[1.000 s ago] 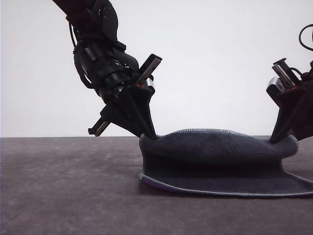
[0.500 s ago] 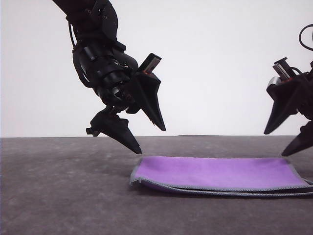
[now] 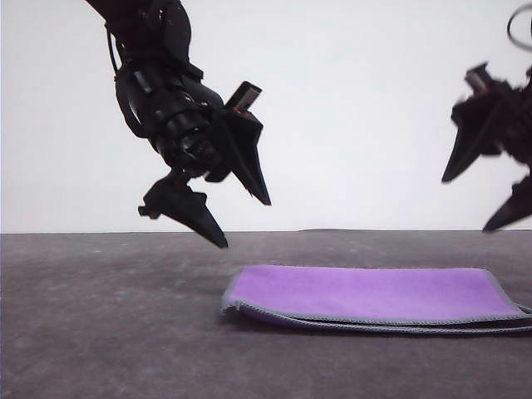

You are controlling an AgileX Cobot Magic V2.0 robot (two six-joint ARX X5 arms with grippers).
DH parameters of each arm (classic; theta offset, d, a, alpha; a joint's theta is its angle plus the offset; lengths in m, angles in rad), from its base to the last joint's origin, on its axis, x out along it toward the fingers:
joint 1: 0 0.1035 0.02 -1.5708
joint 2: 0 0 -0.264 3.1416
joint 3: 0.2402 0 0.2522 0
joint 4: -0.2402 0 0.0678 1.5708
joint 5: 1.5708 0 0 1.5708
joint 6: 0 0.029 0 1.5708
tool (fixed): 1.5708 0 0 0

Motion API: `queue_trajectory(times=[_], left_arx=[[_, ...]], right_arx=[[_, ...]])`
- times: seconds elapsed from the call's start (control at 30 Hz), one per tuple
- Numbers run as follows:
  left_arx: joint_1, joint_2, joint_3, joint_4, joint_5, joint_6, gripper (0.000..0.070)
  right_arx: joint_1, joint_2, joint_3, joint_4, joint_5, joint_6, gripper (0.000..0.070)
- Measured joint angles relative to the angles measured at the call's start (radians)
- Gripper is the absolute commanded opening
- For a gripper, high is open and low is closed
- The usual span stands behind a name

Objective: Fold clothes

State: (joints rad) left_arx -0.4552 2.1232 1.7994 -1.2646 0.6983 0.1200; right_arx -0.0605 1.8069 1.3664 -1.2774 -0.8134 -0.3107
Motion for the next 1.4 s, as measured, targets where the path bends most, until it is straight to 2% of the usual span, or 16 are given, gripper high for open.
queue_trajectory(times=[0.1, 0.37, 0.67, 0.83, 1.03, 1.23, 1.4], left_arx=[[0.019, -0.019, 0.047, 0.005, -0.048, 0.0, 0.0396], [0.052, -0.15, 0.081, 0.027, -0.265, -0.02, 0.0395], [0.045, -0.343, 0.081, 0.046, -0.388, -0.047, 0.0395], [0.036, -0.39, 0.074, 0.051, -0.454, -0.062, 0.0394], [0.034, -0.463, -0.062, 0.081, -0.465, -0.071, 0.0395], [0.034, -0.577, -0.301, 0.167, -0.466, -0.092, 0.0395], [0.034, -0.715, -0.485, 0.214, -0.466, -0.114, 0.0395]], right_arx=[[-0.009, -0.08, 0.0, -0.007, 0.013, 0.0, 0.0428], [-0.033, -0.387, 0.0, -0.034, 0.12, 0.022, 0.0428], [-0.032, -0.833, 0.006, 0.013, 0.297, 0.105, 0.0428], [-0.032, -0.976, -0.024, 0.014, 0.321, 0.146, 0.0429], [-0.032, -1.02, -0.199, 0.032, 0.342, 0.181, 0.0429], [-0.032, -0.988, -0.42, 0.168, 0.338, 0.23, 0.0429], [-0.032, -0.87, -0.547, 0.308, 0.247, 0.273, 0.0429]])
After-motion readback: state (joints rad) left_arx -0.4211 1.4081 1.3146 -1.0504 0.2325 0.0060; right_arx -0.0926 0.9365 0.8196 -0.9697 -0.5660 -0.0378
